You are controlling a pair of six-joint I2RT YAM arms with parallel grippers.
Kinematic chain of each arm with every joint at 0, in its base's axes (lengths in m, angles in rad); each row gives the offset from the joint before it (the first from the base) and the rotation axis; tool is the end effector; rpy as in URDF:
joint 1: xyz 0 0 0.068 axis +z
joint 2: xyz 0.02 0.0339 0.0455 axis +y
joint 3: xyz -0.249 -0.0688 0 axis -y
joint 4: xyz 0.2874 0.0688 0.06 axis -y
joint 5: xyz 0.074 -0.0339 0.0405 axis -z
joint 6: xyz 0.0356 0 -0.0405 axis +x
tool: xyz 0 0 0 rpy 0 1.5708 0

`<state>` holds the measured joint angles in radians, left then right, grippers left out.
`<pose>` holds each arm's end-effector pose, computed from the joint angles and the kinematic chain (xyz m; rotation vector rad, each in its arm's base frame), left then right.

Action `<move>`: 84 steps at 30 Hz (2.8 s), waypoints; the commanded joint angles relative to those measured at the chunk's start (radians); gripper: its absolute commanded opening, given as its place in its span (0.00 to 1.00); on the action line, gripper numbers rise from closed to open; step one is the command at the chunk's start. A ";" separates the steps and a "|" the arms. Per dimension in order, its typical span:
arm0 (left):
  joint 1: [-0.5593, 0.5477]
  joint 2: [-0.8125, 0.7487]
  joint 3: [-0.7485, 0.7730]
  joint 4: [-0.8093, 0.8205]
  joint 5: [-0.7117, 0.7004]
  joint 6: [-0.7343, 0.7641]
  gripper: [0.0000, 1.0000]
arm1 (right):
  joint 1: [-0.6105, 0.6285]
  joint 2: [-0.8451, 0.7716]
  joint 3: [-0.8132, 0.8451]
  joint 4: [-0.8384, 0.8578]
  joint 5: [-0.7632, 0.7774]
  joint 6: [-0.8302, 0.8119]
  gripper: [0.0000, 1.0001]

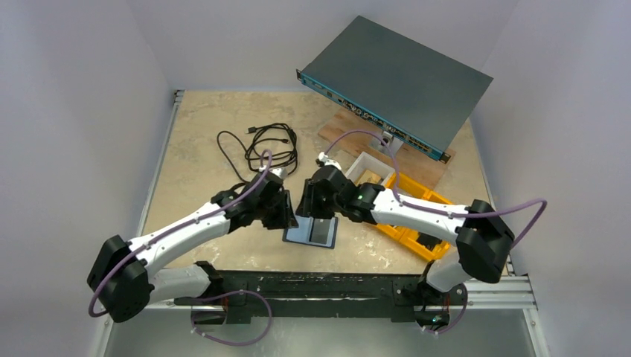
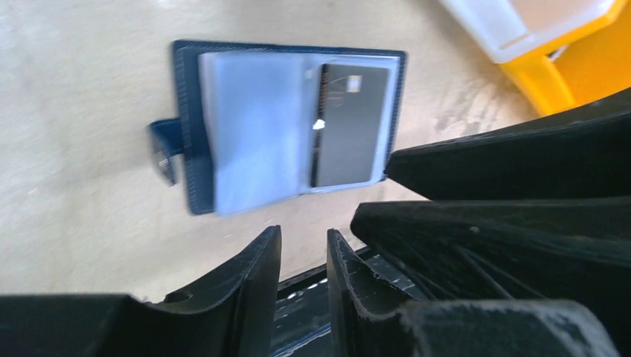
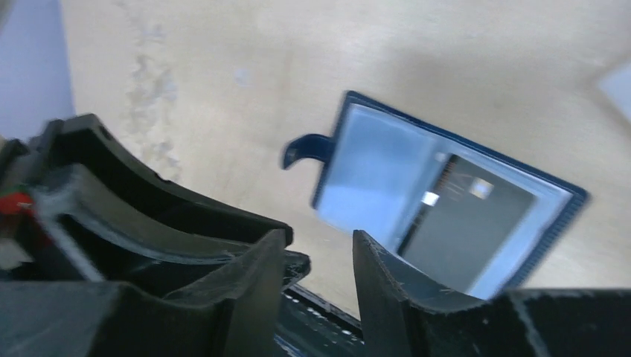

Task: Take the credit cards out of the card holder
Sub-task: Remove the credit card from the card holder.

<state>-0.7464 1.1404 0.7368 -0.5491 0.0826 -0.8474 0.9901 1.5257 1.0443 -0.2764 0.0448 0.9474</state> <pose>0.1943 -0.1837 0.1929 -0.1001 2.6817 -0.6902 0.2048 0.3092 0.2070 -0.0294 2.5121 0.8594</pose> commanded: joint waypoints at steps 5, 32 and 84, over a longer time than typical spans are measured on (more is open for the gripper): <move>-0.004 0.230 0.103 0.239 0.222 -0.031 0.29 | -0.039 -0.096 -0.180 -0.080 0.096 0.033 0.26; 0.053 0.421 0.005 0.387 0.237 -0.021 0.26 | -0.050 0.062 -0.177 -0.075 0.124 -0.030 0.08; 0.174 0.287 -0.168 0.460 0.420 -0.004 0.00 | -0.050 0.152 -0.168 -0.106 0.094 -0.047 0.00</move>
<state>-0.5892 1.4612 0.5884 -0.0978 0.4770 -0.8906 0.9367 1.6424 0.9104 -0.3405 0.1364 0.8967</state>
